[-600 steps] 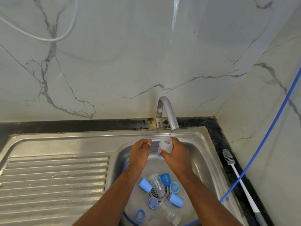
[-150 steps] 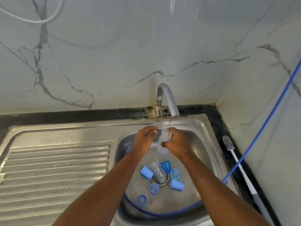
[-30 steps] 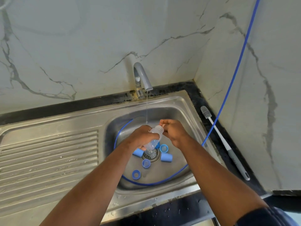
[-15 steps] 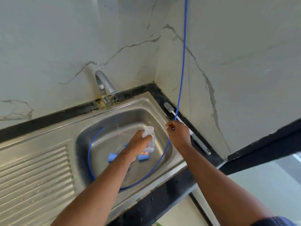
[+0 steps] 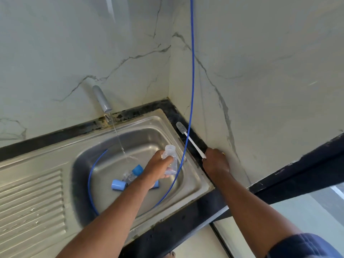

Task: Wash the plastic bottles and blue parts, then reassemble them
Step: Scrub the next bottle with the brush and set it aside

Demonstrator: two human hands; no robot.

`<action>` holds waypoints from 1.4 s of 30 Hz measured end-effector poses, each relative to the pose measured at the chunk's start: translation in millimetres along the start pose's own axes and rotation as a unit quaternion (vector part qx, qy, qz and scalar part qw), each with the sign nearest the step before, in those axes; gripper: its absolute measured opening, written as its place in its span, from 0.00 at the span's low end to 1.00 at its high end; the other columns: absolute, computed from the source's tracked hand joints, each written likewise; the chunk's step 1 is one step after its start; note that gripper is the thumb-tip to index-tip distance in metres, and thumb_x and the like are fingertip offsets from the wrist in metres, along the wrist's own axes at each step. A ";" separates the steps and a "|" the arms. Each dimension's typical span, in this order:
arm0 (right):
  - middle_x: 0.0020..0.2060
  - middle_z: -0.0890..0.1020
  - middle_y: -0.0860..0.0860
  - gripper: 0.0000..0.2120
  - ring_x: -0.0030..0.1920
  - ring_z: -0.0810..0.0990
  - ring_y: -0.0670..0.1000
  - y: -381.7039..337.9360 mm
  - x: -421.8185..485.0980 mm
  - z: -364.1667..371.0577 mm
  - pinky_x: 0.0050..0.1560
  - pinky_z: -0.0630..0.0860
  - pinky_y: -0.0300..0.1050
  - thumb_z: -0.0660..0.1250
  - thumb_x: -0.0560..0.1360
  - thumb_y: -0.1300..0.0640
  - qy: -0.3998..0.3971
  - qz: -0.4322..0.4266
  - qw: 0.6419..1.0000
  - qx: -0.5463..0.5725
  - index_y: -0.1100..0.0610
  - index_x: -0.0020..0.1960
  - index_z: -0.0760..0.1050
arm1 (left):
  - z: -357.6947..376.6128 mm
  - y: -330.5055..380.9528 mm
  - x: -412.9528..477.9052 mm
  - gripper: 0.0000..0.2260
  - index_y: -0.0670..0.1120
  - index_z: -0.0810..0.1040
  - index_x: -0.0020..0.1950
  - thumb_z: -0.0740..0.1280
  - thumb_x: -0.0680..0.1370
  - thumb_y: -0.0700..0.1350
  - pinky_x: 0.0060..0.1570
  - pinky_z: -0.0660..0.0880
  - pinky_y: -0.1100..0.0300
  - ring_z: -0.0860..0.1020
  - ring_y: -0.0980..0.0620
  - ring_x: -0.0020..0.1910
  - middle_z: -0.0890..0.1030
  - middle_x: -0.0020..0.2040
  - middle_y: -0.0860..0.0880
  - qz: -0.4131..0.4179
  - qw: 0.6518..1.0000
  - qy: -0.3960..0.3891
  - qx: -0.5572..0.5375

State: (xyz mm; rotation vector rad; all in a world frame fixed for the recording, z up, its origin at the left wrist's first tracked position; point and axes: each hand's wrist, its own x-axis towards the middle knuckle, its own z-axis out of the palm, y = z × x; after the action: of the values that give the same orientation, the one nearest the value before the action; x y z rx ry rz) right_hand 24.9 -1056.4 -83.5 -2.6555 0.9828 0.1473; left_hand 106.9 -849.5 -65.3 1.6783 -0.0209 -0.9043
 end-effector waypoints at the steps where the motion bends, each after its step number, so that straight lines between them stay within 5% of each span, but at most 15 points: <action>1: 0.54 0.80 0.58 0.10 0.55 0.80 0.61 -1.1 1.4 -0.6 0.51 0.78 0.50 0.66 0.78 0.56 -0.002 -0.007 1.000 -0.011 0.58 0.57 0.76 | -1.2 0.6 -1.4 0.06 0.55 0.73 0.56 0.65 0.81 0.45 0.55 0.82 0.47 0.83 0.49 0.51 0.80 0.54 0.50 0.007 1.000 0.001 0.001; 13: 0.44 0.73 0.54 0.07 0.43 0.72 0.57 -17.2 -35.6 -23.9 0.44 0.67 0.45 0.62 0.80 0.56 -0.015 0.073 0.990 0.124 0.58 0.52 0.67 | -35.1 -11.3 -14.5 0.16 0.52 0.69 0.68 0.66 0.81 0.47 0.42 0.83 0.54 0.80 0.43 0.59 0.77 0.61 0.42 0.002 0.995 0.042 -0.092; 19: 0.31 0.80 0.58 0.07 0.26 0.76 0.56 -15.7 -89.2 -15.4 0.29 0.74 0.46 0.59 0.75 0.62 -0.032 0.175 0.939 0.295 0.63 0.41 0.74 | -26.1 -22.6 -13.3 0.16 0.50 0.71 0.68 0.65 0.81 0.49 0.43 0.83 0.52 0.82 0.44 0.55 0.78 0.60 0.43 0.002 0.998 -0.011 -0.069; 22: 0.30 0.79 0.58 0.08 0.25 0.75 0.54 -16.1 -118.9 -16.5 0.27 0.74 0.45 0.59 0.76 0.62 -0.032 0.208 0.917 0.339 0.64 0.44 0.75 | -6.6 -26.3 -15.8 0.08 0.53 0.73 0.61 0.64 0.81 0.49 0.47 0.84 0.48 0.83 0.43 0.54 0.79 0.58 0.44 0.008 0.998 -0.046 -0.048; 25: 0.30 0.79 0.56 0.08 0.26 0.76 0.53 -19.0 -149.5 -21.2 0.26 0.75 0.45 0.61 0.78 0.60 -0.014 0.211 0.908 0.361 0.63 0.46 0.76 | 8.1 -29.1 -20.5 0.05 0.53 0.73 0.56 0.63 0.81 0.46 0.40 0.83 0.53 0.82 0.44 0.48 0.79 0.58 0.41 0.025 0.996 -0.075 -0.042; 31: 0.29 0.78 0.51 0.17 0.27 0.74 0.50 -32.3 -182.5 -11.6 0.28 0.72 0.46 0.61 0.81 0.43 0.046 0.111 0.947 0.298 0.53 0.40 0.71 | -14.5 -27.2 -23.5 0.04 0.47 0.75 0.50 0.63 0.81 0.46 0.40 0.75 0.49 0.76 0.46 0.35 0.76 0.44 0.40 0.057 0.989 -0.055 -0.123; 39: 0.31 0.77 0.49 0.09 0.33 0.75 0.45 -82.0 -157.6 19.0 0.40 0.74 0.49 0.60 0.82 0.45 -0.077 -0.131 0.966 0.207 0.46 0.46 0.71 | -116.0 -23.7 -41.0 0.22 0.43 0.78 0.56 0.71 0.69 0.56 0.35 0.79 0.55 0.80 0.46 0.36 0.81 0.44 0.44 0.080 0.958 0.025 -0.276; 42: 0.33 0.78 0.46 0.05 0.32 0.75 0.45 -104.0 -148.3 27.0 0.37 0.72 0.46 0.60 0.83 0.46 -0.113 -0.217 0.952 0.182 0.43 0.48 0.66 | -149.1 -25.4 -48.2 0.19 0.43 0.78 0.54 0.64 0.79 0.59 0.31 0.75 0.57 0.77 0.48 0.32 0.81 0.40 0.43 0.080 0.934 0.078 -0.339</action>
State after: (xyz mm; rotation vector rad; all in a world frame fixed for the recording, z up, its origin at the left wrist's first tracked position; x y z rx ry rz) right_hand -20.0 -881.3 -53.7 -2.3728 0.3017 0.1499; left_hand 146.4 -696.0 -55.8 1.0735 0.2353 -0.5584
